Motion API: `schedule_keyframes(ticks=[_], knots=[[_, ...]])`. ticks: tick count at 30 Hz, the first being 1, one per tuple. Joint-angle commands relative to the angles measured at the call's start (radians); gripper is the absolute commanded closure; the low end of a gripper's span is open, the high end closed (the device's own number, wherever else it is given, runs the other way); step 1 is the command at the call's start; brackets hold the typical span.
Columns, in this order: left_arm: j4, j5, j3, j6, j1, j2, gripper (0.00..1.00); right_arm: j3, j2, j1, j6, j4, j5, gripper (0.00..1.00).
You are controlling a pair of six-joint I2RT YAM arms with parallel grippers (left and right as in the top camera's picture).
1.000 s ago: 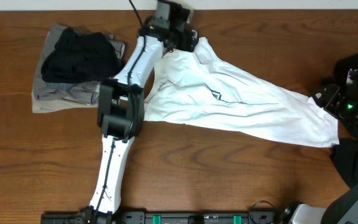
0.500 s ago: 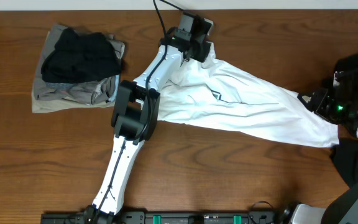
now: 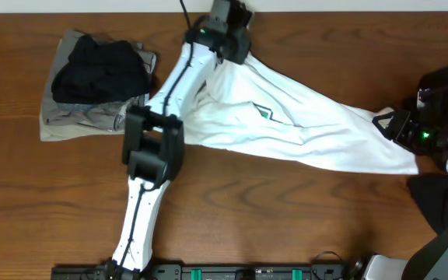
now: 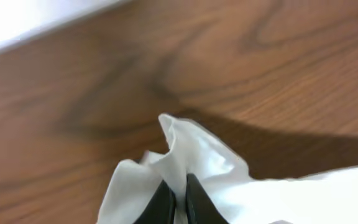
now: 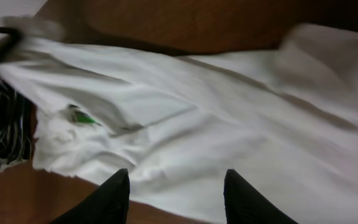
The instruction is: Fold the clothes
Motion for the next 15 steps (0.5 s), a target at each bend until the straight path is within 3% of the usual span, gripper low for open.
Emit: schedule_keyframes(ticks=[1,5,8,11,15], knots=[[-0.066,-0.108,0.026,0.065,0.011,-0.052,0.92,-0.002,-0.011,0.007,-0.019,0.003,-0.011,0.53],[-0.144,-0.108,0.026,0.071,0.011,-0.052,0.88,-0.002,-0.011,0.007,-0.019,0.002,0.021,0.53],[-0.18,-0.119,0.026,0.071,0.013,-0.052,0.67,-0.002,-0.011,0.007,-0.019,0.002,0.034,0.53],[-0.184,-0.164,0.026,0.071,0.018,-0.052,0.53,-0.002,-0.011,0.007,-0.019,-0.001,0.037,0.52],[-0.126,-0.139,0.022,0.071,0.029,-0.048,0.46,-0.002,-0.01,0.007,-0.009,-0.006,0.107,0.5]])
